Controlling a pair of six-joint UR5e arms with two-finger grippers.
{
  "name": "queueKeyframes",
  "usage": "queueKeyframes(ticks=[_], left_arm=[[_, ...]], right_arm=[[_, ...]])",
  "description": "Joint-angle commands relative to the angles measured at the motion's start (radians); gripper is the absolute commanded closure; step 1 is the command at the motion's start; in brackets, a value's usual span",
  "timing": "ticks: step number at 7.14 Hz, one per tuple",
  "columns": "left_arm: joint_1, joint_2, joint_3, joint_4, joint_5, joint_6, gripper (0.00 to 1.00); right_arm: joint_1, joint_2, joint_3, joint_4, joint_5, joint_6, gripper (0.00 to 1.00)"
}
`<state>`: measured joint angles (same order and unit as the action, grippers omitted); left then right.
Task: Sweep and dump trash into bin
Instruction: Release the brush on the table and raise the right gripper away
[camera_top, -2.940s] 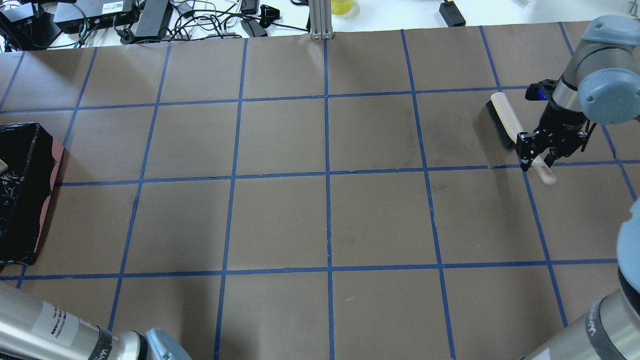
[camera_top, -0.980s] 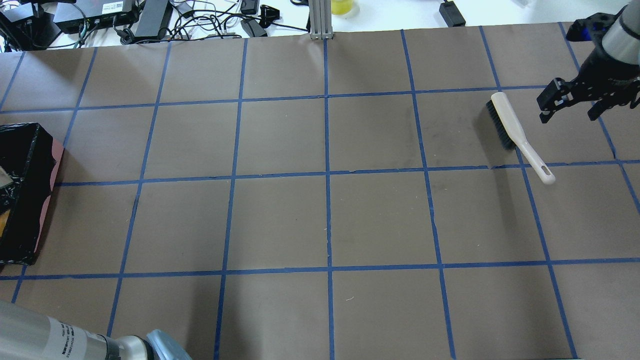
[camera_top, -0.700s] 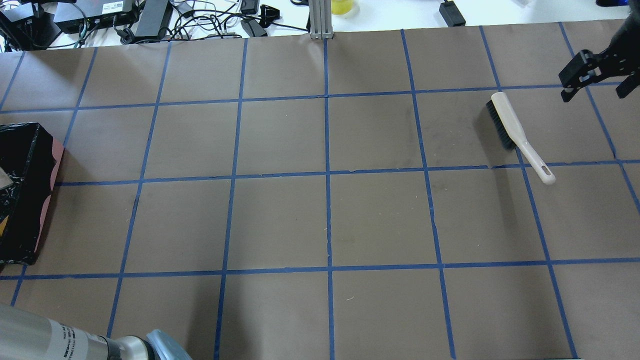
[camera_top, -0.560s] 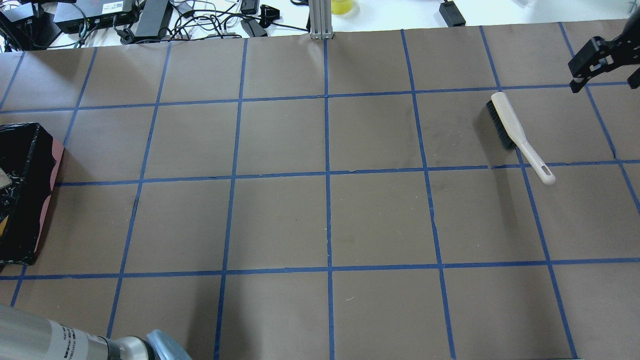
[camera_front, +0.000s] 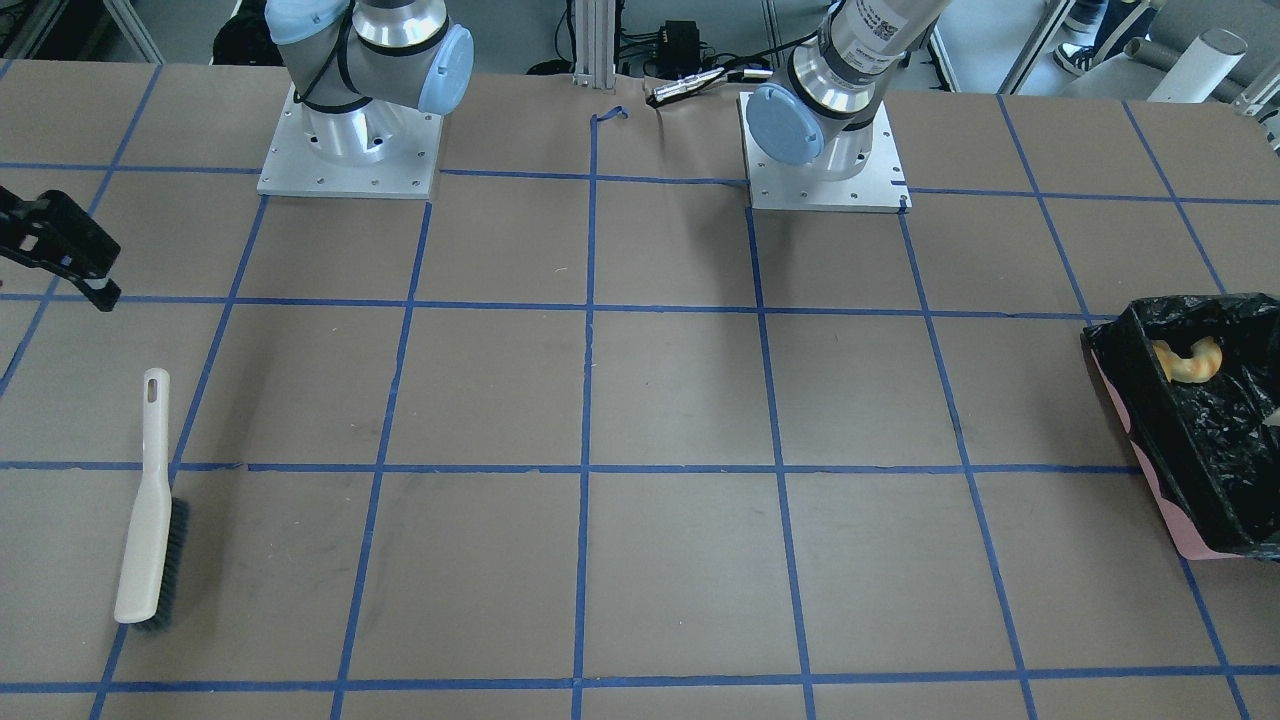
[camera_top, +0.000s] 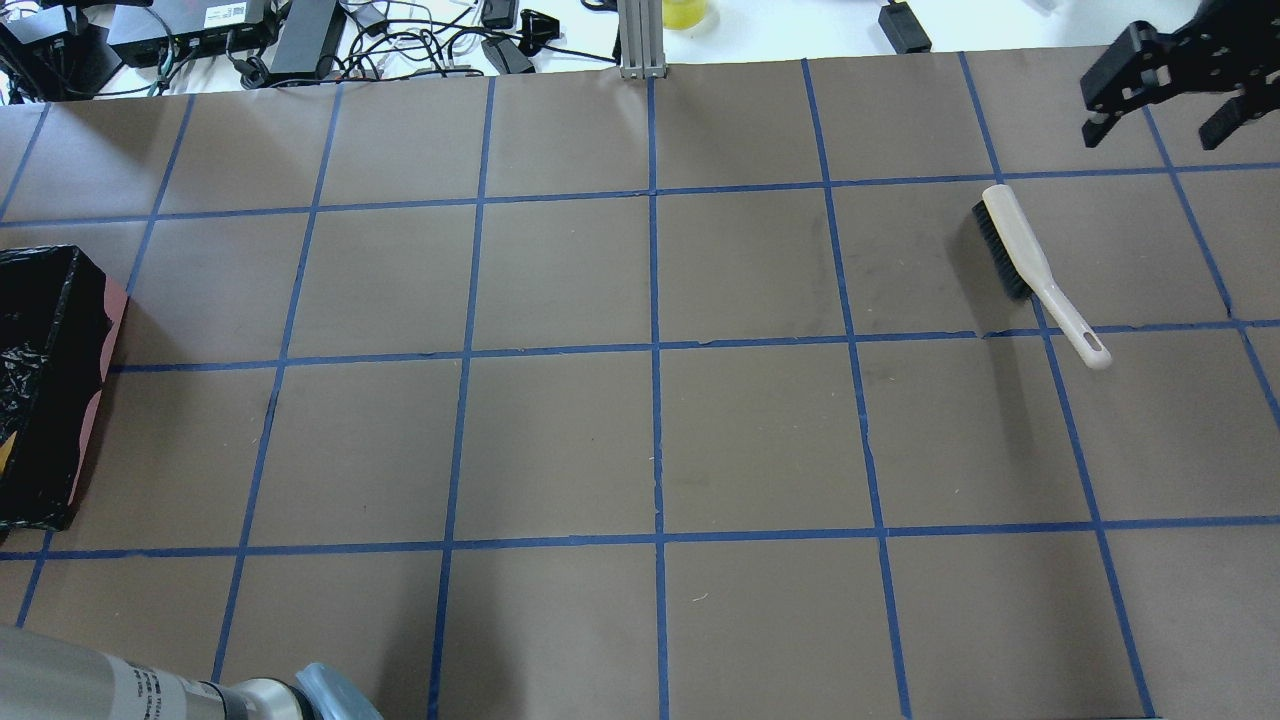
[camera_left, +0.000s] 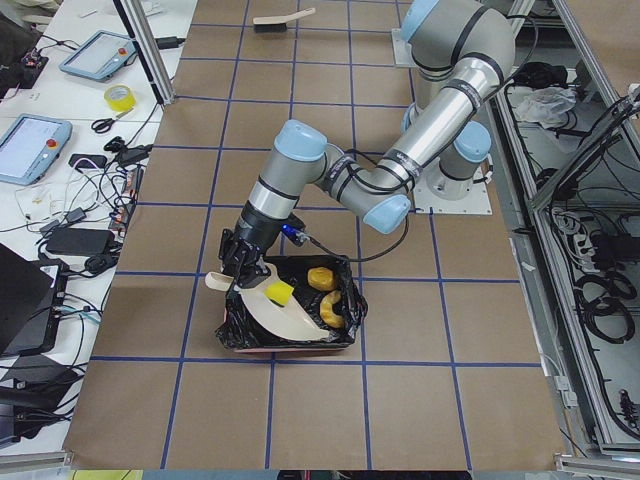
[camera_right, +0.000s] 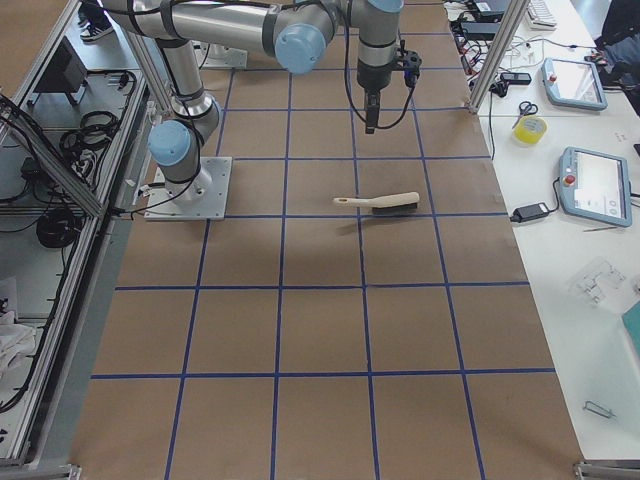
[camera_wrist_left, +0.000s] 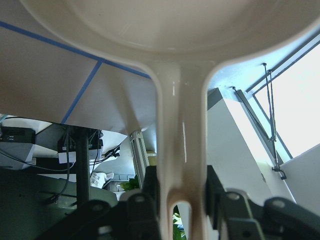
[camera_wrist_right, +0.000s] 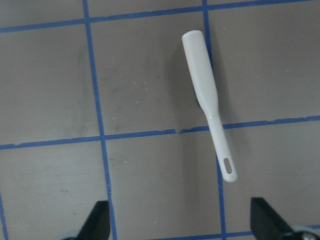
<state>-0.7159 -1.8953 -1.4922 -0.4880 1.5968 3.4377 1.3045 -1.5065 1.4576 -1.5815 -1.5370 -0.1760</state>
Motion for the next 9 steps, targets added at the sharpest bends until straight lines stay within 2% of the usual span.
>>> queueKeyframes(ticks=[1, 3, 4, 6, 8, 9], left_arm=[[-0.002, 0.065, -0.125, 0.143, 0.002, 0.0, 0.92], [0.013, 0.139, -0.25, 0.216, -0.001, 0.003, 0.93], [0.01, 0.168, -0.29, 0.238, 0.0, 0.003, 0.93], [0.012, 0.182, -0.402, 0.412, 0.002, 0.0, 0.93], [0.015, 0.188, -0.402, 0.404, -0.005, 0.001, 0.95], [0.016, 0.191, -0.373, 0.316, -0.011, 0.001, 0.96]], right_arm=[[0.164, -0.007, -0.002, -0.005, 0.003, 0.194, 0.0], [0.278, -0.011, -0.002, -0.008, -0.001, 0.326, 0.0], [0.313, -0.011, -0.002, -0.014, 0.006, 0.328, 0.0], [0.328, -0.021, 0.01, -0.037, -0.002, 0.31, 0.0], [0.326, -0.021, 0.018, -0.034, 0.005, 0.294, 0.0], [0.325, -0.02, 0.018, -0.035, 0.008, 0.294, 0.0]])
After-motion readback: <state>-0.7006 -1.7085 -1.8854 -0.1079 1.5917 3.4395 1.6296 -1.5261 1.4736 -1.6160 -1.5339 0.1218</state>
